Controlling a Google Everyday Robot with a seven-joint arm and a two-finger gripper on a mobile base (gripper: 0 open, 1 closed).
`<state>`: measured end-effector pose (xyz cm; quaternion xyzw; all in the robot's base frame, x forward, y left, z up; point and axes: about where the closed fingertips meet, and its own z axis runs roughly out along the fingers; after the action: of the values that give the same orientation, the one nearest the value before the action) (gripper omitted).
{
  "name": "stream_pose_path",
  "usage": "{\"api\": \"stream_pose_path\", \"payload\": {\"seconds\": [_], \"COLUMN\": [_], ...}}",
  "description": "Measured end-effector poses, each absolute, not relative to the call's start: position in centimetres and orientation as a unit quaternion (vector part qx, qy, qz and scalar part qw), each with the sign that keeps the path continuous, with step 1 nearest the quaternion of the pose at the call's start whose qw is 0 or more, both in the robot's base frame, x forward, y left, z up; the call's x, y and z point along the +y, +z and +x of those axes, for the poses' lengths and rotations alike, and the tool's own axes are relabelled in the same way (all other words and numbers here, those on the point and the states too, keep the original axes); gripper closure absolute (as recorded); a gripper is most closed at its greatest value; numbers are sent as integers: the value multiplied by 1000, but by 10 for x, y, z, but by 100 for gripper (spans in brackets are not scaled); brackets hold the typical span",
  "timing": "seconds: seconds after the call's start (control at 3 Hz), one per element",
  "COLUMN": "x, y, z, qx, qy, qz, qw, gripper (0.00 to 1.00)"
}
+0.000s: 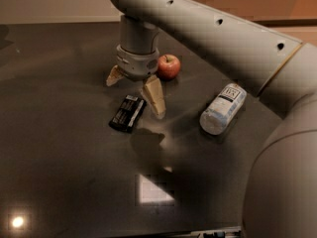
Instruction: Move rxbar chocolate near apple
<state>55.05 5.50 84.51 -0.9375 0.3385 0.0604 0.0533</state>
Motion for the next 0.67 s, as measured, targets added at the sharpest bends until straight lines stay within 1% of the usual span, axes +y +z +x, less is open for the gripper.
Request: {"api": "stream_pose_path", "payload": {"seconds": [0.33, 0.67], "x": [60, 64], "y": [832, 823], "z": [556, 557], "qx": [316, 303], "qy": [62, 65], "qz": [-946, -951], "qw": [36, 24], "gripper": [0, 17]}}
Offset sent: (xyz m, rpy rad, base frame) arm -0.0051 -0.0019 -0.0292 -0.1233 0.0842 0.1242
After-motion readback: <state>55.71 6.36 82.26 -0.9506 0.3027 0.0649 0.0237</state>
